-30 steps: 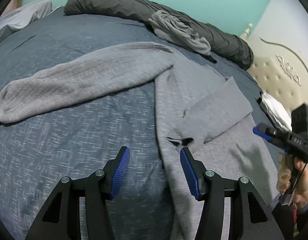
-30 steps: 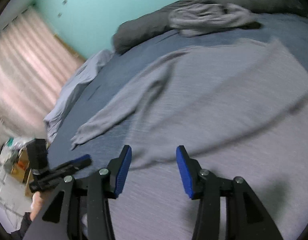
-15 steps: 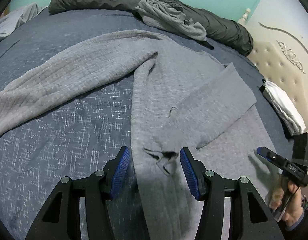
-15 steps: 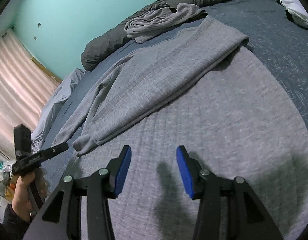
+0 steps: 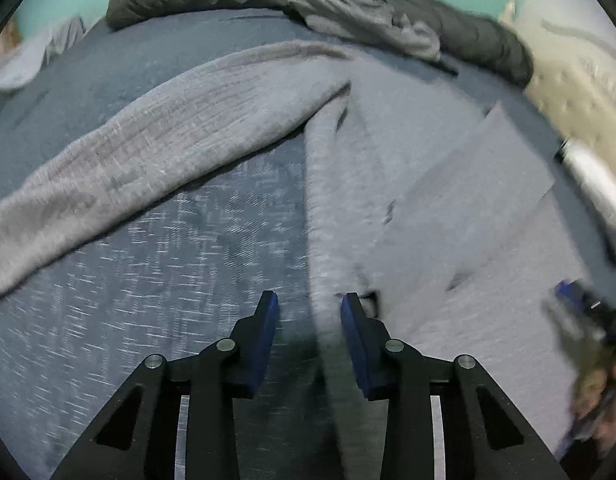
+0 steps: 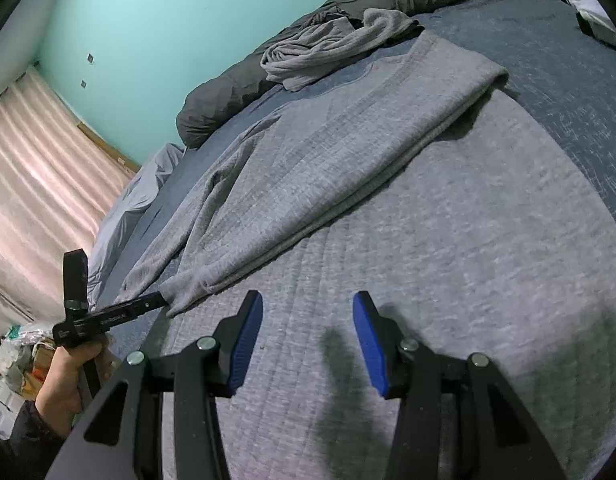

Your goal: Fold clothes

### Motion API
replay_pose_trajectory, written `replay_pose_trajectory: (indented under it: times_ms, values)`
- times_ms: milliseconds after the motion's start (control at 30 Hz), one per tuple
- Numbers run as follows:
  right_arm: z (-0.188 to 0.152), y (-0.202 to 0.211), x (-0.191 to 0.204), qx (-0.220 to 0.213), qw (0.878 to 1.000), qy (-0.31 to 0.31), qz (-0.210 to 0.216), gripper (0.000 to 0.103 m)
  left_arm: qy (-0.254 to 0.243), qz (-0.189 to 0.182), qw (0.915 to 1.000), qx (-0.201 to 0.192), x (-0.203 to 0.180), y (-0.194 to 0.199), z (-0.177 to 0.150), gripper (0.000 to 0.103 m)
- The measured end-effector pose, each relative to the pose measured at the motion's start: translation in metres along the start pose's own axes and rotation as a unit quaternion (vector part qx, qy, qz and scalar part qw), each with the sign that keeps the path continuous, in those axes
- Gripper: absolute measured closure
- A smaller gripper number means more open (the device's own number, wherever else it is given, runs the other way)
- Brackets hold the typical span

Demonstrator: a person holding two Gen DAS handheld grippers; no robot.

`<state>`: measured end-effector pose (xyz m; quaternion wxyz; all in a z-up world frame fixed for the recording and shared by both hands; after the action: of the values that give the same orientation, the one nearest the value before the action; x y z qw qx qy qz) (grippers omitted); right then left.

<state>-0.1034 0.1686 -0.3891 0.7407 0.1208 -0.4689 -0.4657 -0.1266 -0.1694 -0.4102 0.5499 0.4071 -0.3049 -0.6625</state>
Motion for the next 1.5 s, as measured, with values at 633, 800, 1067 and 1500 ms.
replay_pose_trajectory:
  times_ms: [633,800,1067,1500]
  values:
    - [-0.001,0.003,0.006,-0.006,1.000,0.003,0.004,0.056,-0.090,0.027,0.9950,0.034,-0.031,-0.020,-0.007,0.066]
    - [-0.001,0.001,0.007,-0.005,1.000,0.002,0.007,0.055,-0.082,0.035,0.9958,0.022,-0.025,-0.023,0.002,0.066]
    - [-0.001,0.002,0.005,-0.004,1.000,-0.003,0.008,0.055,-0.058,0.001,0.9983,-0.006,-0.019,-0.011,0.011,0.101]
    - [-0.002,0.002,0.005,-0.003,1.000,-0.005,0.010,0.055,0.023,0.001,0.9997,-0.005,0.015,-0.010,0.010,0.099]
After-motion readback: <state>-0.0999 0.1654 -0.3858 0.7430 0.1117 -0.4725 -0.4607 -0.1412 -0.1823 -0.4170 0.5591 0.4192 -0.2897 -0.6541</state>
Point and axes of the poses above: each gripper's, at about its wrist camera, not at the fingertips, and y roughly against the way its jaws point, x to its left, z to its top, the point moved 7 cm from there along -y, roughly the way its jaws point, and after that the axes turned 3 degrees about x, right-handed, at the moved point
